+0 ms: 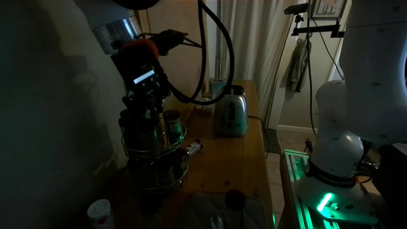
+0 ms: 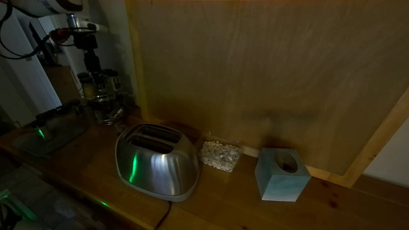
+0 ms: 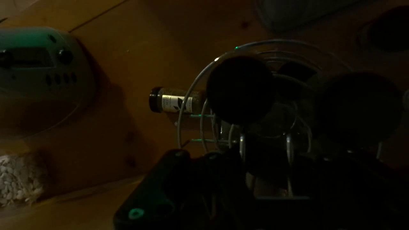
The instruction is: Turn the seasoning rack around, pick up the white container and put it in the slot of the rack
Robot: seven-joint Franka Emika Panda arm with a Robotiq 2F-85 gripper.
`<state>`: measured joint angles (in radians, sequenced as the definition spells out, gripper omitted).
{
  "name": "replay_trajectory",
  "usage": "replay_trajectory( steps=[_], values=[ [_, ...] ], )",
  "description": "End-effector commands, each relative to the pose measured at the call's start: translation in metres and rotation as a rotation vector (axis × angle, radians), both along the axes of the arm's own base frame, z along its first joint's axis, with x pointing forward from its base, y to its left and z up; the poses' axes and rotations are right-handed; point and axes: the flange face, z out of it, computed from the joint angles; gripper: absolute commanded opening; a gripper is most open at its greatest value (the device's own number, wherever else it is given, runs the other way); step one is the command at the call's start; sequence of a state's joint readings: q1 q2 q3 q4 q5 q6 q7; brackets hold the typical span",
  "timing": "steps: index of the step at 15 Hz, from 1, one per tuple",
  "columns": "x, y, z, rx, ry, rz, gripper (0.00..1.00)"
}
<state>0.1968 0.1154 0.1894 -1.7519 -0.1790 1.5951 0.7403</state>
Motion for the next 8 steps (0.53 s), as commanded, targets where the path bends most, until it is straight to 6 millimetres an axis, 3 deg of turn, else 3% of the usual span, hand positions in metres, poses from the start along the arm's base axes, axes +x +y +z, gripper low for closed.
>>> replay_trajectory(
  steps=[1, 4, 5, 8],
  values=[
    [0.007, 0.002, 0.005, 0.055, 0.005, -0.111, 0.01],
    [0.009, -0.005, 0.009, 0.063, -0.018, -0.155, 0.03],
    [0.01, -0.007, 0.01, 0.06, -0.026, -0.163, 0.24],
    [0.014, -0.011, 0.013, 0.056, -0.057, -0.18, 0.35]
  ],
)
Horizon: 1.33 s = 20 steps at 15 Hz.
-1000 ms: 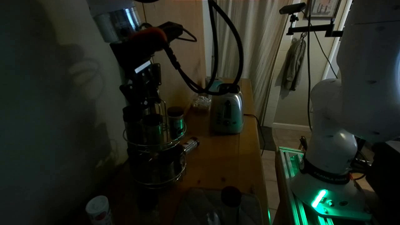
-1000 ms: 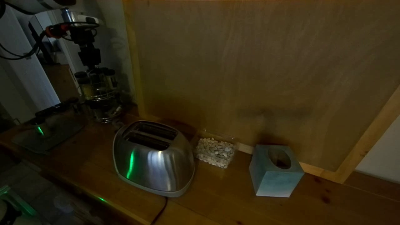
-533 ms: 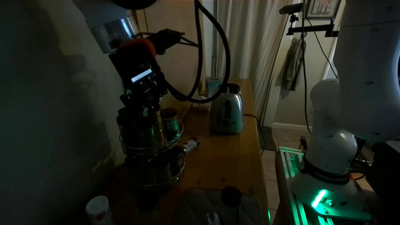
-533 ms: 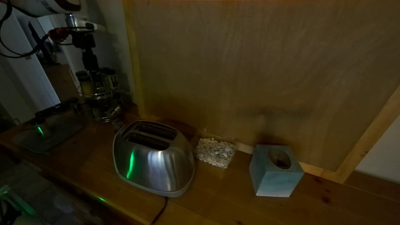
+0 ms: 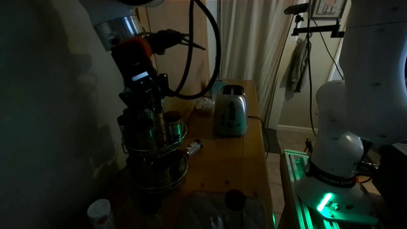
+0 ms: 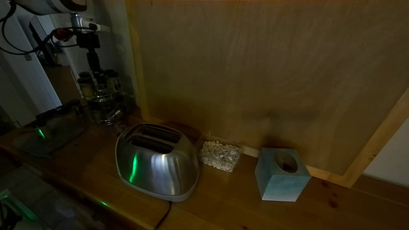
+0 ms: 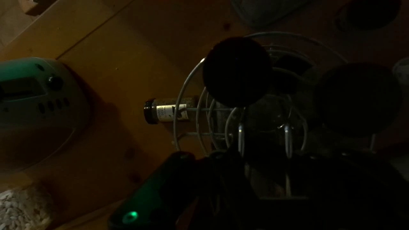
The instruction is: Turn the seasoning rack around, pick up the white container and put it in the slot of the rack
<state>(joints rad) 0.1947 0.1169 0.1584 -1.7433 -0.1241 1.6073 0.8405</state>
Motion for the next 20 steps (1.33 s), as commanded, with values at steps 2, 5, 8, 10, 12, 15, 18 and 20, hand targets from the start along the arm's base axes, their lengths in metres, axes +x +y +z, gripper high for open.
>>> replay_trajectory(
  steps=[2, 5, 8, 10, 12, 15, 18, 20],
  values=[
    [0.009, -0.001, 0.013, 0.019, -0.054, -0.043, 0.47],
    [0.012, 0.0, 0.017, 0.022, -0.079, -0.049, 0.69],
    [0.014, 0.001, 0.021, 0.022, -0.092, -0.059, 0.89],
    [0.014, 0.0, 0.023, 0.01, -0.096, -0.09, 0.99],
    [0.013, 0.001, 0.026, 0.005, -0.112, -0.121, 1.0],
    [0.01, -0.002, 0.039, -0.007, -0.141, -0.162, 1.0],
    [0.009, -0.006, 0.054, -0.023, -0.18, -0.195, 1.0],
    [0.003, -0.003, 0.069, 0.001, -0.2, -0.203, 1.0]
  ],
)
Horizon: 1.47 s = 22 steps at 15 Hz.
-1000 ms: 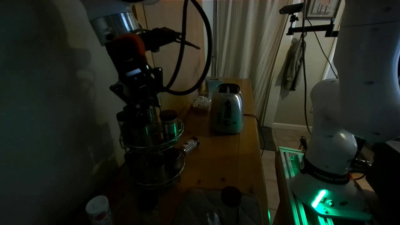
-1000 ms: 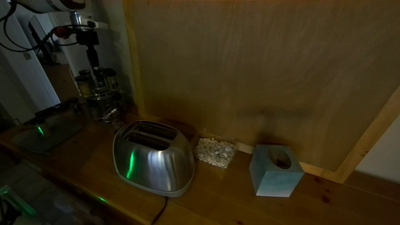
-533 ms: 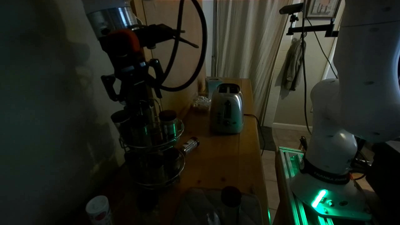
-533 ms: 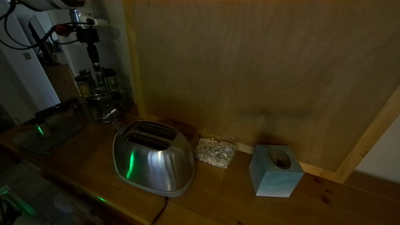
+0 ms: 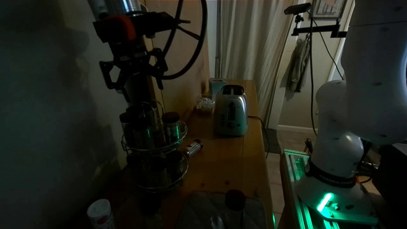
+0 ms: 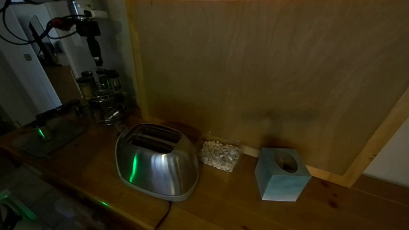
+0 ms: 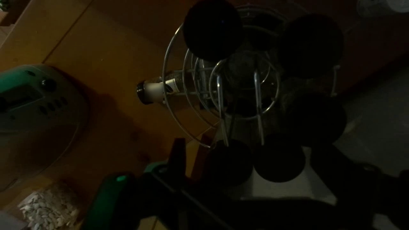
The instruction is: Turn the seasoning rack around, pick up the white container and put it in the slot of the rack
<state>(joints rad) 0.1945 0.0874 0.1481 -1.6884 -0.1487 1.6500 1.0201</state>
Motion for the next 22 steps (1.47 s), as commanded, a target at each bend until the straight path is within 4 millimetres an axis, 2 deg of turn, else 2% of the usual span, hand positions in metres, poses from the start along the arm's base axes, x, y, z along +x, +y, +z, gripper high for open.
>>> replay_trajectory(
  steps=[1, 4, 8, 10, 12, 13, 15, 18, 22],
  values=[
    [-0.012, 0.005, 0.031, 0.013, -0.048, -0.023, 1.0],
    [-0.036, 0.03, 0.05, 0.046, -0.083, 0.038, 1.0],
    [-0.072, 0.086, 0.06, 0.11, -0.135, 0.152, 1.0],
    [-0.088, 0.118, 0.056, 0.151, -0.146, 0.226, 1.0],
    [-0.095, 0.147, 0.036, 0.152, -0.149, 0.3, 1.0],
    [-0.089, 0.134, 0.054, 0.134, -0.142, 0.253, 1.0],
    [-0.097, 0.151, 0.04, 0.138, -0.139, 0.288, 1.0],
    [-0.096, 0.15, 0.035, 0.136, -0.135, 0.294, 1.0],
    [-0.088, 0.168, -0.012, 0.073, -0.059, 0.134, 1.0]
  ],
)
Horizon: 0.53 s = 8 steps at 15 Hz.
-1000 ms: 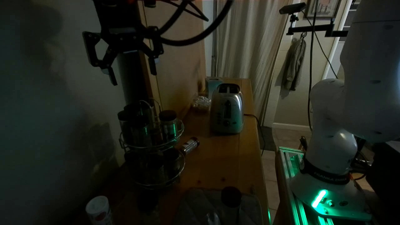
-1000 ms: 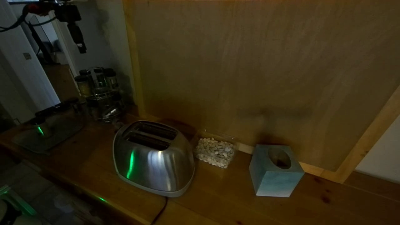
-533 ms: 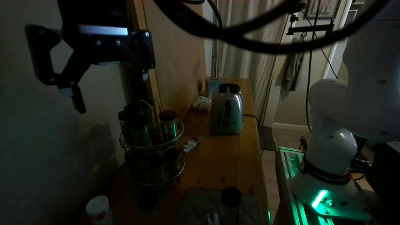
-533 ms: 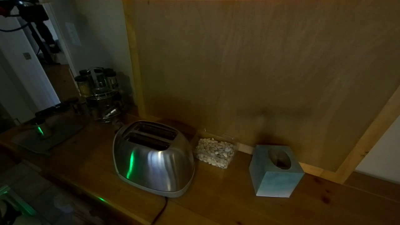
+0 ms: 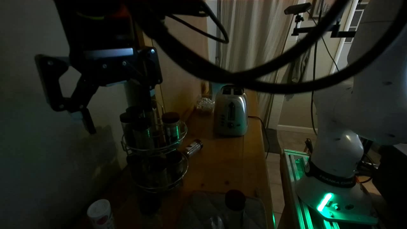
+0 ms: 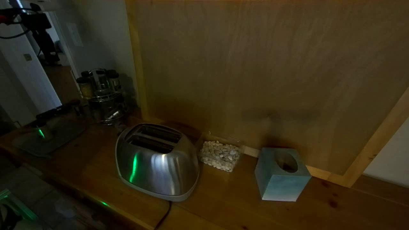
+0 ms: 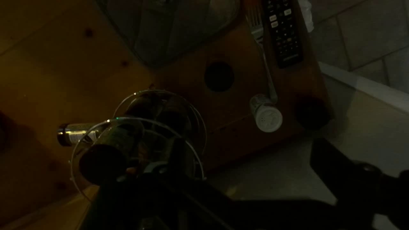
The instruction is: Turn the seasoning rack around, pick up the white container and put it in the slot of the rack
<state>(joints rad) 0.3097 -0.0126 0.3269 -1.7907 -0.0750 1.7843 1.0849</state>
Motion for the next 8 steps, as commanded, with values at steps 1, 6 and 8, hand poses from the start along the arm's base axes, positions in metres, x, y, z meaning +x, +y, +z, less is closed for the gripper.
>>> replay_trajectory(
  steps=[1, 6, 8],
  values=[
    [0.01, 0.022, -0.039, -0.047, 0.052, -0.12, 1.0],
    [0.024, 0.048, -0.082, -0.019, 0.1, -0.191, 1.0],
    [0.036, 0.052, -0.093, 0.017, 0.081, -0.205, 1.0]
  ],
)
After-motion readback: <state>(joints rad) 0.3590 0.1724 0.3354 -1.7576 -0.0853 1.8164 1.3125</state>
